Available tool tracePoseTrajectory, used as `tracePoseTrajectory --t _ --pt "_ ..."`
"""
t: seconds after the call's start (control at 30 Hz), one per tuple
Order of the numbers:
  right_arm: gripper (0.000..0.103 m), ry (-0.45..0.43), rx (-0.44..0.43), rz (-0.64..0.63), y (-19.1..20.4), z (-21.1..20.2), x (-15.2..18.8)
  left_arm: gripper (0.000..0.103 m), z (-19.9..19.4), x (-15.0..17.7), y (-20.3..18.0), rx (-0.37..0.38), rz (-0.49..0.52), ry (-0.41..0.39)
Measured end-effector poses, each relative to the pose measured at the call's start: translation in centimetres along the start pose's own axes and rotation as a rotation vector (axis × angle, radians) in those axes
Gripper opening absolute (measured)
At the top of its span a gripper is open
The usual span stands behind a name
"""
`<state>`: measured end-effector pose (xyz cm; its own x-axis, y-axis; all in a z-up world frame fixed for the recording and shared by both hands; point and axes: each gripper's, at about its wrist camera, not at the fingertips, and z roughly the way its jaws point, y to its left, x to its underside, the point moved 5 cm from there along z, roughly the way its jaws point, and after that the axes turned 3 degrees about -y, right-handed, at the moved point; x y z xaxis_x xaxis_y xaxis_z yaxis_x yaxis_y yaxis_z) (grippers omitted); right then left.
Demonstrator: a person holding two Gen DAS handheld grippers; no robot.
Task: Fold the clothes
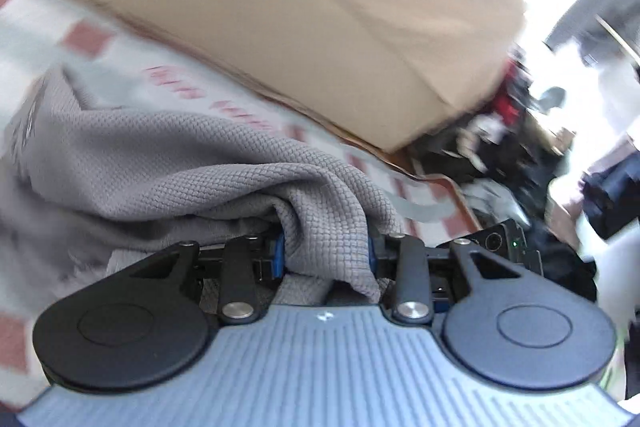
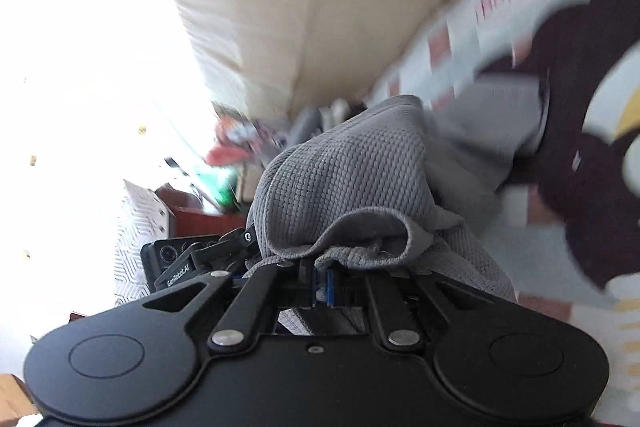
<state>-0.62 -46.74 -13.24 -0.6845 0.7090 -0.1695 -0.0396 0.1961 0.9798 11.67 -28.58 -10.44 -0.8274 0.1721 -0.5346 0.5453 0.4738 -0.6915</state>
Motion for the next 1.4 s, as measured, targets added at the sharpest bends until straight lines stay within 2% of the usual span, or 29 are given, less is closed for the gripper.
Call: tracePoseTrajectory --t 0.03,0.1,0.17,0.23,0.3,0.37,0.4,0.43,0.47,0.53,0.6,0.67,0.73,0.83,0.9,1.0,1.13,1.2,1.3,1.4 --pt "0.01 -0.029 0.019 -0.022 0.6 -1.4 -0.4 0.032 0.9 -0.5 -1.4 -0.028 0.052 0.016" --pt "0.01 -0.077 0.066 -0.042 1.0 -4.0 -1.1 0.032 3.3 -0.8 -4.6 -0.114 0.225 0.049" --pt "0.01 -0.121 0.169 -0.042 0.2 -6.1 -2.1 0.035 5.7 -0.3 -6.6 -0.21 0.374 0.095" --pt "0.01 -0.215 0.333 -0.104 -0.4 -8.6 -2.8 0.041 7.8 0.6 -7.0 -0.347 0.498 0.142" --pt "0.011 -0.314 0.537 -0.188 -0.9 -11.3 -3.1 0.048 8.5 1.7 -6.0 -0.509 0.597 0.126" --pt "0.012 -0.386 0.707 -0.285 -1.2 -13.4 -2.7 0.05 8.1 2.3 -4.5 -0.588 0.677 0.081" --pt "0.012 -0.402 0.762 -0.334 -1.5 -14.1 -2.2 0.052 7.8 2.6 -3.7 -0.621 0.715 0.059" --pt "0.015 -0.409 0.796 -0.375 -1.8 -14.5 -1.5 0.055 7.4 2.9 -2.8 -0.635 0.725 0.05" --pt "0.034 -0.414 0.832 -0.41 -2.2 -14.9 -0.8 0.057 6.8 3.2 -1.7 -0.63 0.706 0.054" --pt "0.062 -0.41 0.916 -0.409 -3.4 -14.8 0.5 0.061 5.3 4.2 0.5 -0.593 0.622 0.07" --pt "0.062 -0.365 0.976 -0.413 -4.0 -14.0 0.7 0.061 4.2 4.7 2.5 -0.556 0.522 0.086" --pt "0.062 -0.315 0.957 -0.467 -3.5 -12.6 0.6 0.061 3.6 5.4 3.9 -0.525 0.458 0.094" --pt "0.062 -0.281 0.91 -0.505 -3.2 -11.3 0.6 0.059 3.6 6.3 4.5 -0.46 0.419 0.115" --pt "0.063 -0.223 0.861 -0.495 -3.7 -9.5 0.6 0.06 3.0 7.1 4.7 -0.351 0.358 0.085" --pt "0.063 -0.188 0.861 -0.463 -4.8 -9.2 0.4 0.06 2.6 7.4 4.7 -0.333 0.333 0.063" --pt "0.063 -0.176 0.845 -0.453 -6.6 -9.1 0.2 0.06 3.4 8.2 4.2 -0.332 0.349 0.109" --pt "0.062 -0.17 0.807 -0.447 -8.8 -10.3 0.7 0.061 6.0 9.0 2.3 -0.329 0.446 0.172" --pt "0.062 -0.16 0.773 -0.424 -9.3 -10.7 0.8 0.066 7.6 9.3 1.8 -0.32 0.461 0.198" --pt "0.062 -0.159 0.727 -0.436 -9.3 -10.3 0.8 0.067 9.8 9.0 2.6 -0.387 0.45 0.211" --pt "0.062 -0.117 0.742 -0.45 -10.1 -8.8 0.6 0.069 11.9 8.6 3.8 -0.471 0.431 0.218"
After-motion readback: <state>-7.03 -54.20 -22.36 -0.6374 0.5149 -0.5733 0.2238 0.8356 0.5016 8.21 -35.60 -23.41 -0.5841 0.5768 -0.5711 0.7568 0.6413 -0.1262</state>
